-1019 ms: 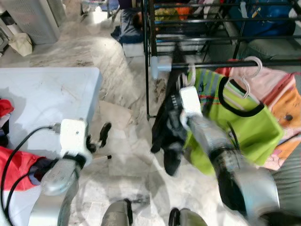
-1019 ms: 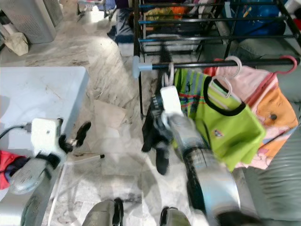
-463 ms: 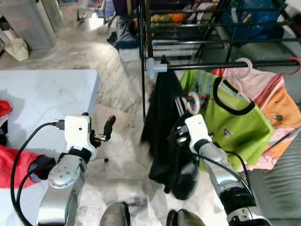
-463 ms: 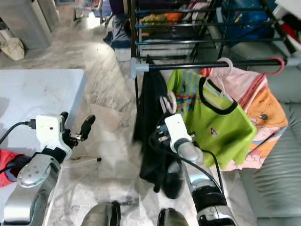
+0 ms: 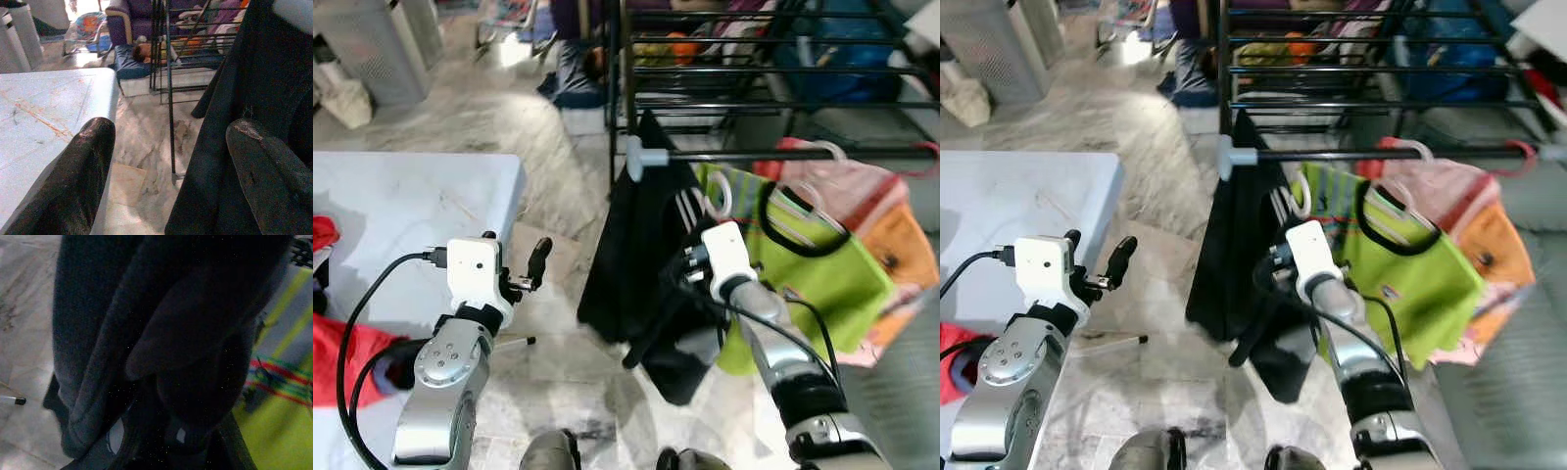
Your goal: Hang hanger
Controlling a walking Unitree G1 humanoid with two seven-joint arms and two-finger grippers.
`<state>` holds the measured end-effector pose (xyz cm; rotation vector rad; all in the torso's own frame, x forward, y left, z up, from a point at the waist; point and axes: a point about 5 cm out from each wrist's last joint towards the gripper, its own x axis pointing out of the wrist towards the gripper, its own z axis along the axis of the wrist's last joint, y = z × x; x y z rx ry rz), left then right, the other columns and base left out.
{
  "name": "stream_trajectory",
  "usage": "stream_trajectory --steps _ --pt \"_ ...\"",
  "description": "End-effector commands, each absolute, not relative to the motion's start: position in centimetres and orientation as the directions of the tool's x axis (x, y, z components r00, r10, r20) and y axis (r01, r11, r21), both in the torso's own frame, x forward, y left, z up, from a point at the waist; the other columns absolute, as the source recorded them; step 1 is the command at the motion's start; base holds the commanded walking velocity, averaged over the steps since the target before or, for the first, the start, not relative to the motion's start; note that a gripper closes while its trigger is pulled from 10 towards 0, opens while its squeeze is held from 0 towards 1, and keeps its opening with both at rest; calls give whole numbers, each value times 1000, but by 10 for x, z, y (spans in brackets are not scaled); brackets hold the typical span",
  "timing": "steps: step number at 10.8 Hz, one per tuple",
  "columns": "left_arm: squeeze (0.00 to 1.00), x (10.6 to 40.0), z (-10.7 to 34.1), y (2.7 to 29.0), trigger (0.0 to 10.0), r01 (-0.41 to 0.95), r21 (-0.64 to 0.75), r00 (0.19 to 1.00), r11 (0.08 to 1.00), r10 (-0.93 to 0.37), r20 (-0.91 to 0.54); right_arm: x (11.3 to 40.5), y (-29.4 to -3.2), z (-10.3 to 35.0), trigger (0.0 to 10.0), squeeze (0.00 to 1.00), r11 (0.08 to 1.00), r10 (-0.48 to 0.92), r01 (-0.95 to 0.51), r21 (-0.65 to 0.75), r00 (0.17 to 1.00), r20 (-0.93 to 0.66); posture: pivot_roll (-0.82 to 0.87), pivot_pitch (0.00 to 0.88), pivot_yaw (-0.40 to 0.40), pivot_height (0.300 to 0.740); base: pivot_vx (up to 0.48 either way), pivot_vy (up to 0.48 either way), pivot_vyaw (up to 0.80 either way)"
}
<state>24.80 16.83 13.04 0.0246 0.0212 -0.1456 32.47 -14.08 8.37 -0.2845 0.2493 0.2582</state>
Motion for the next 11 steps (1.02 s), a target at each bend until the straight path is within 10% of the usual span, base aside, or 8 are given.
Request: stream_trajectory --steps 1,11 --pt "0 247 128 169 10000 146 21 989 989 -145 -34 334 -136 104 10000 0 934 222 -265 -240 956 -192 71 53 -13 740 277 0 0" --pt "0 248 123 161 10000 176 24 983 984 -174 -55 330 -133 100 10000 0 957 191 -228 -177 961 -202 72 48 -11 740 210 255 -233"
